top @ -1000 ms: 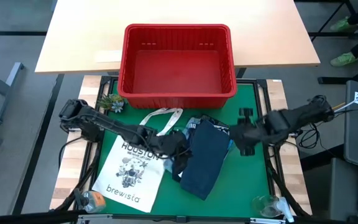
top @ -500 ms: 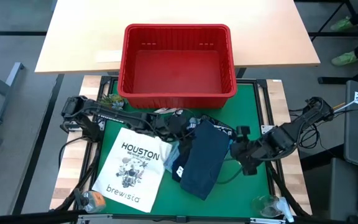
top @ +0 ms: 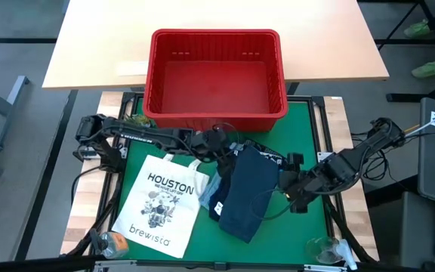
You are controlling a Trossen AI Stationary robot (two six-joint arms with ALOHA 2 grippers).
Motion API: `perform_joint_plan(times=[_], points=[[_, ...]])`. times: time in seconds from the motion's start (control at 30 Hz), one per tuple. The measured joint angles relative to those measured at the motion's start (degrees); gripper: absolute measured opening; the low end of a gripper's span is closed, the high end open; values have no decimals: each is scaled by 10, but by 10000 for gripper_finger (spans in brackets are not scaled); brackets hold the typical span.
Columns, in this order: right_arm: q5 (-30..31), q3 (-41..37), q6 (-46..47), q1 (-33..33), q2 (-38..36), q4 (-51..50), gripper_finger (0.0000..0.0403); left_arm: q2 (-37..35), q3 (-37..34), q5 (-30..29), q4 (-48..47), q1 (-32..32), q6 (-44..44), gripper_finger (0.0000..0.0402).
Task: Fold Laundry from Bin
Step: Put the stacked clothes into the bin
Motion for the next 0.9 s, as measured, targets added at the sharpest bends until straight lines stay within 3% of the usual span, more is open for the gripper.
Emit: perform_joint_plan(times=[0.17,0.33,0.47,0.9], points=[[-5,0,20,0,11,-1,278,0,0,1,-21,15,3,71],[-5,0,18,0,18,-2,312,0,0,-28,-21,21,-2,71],[-16,0,17,0,18,-8,320,0,0,-47,-19,21,-2,71],[-72,0,17,0,18,-42,321,0,0,-27,-55,21,-34,71]])
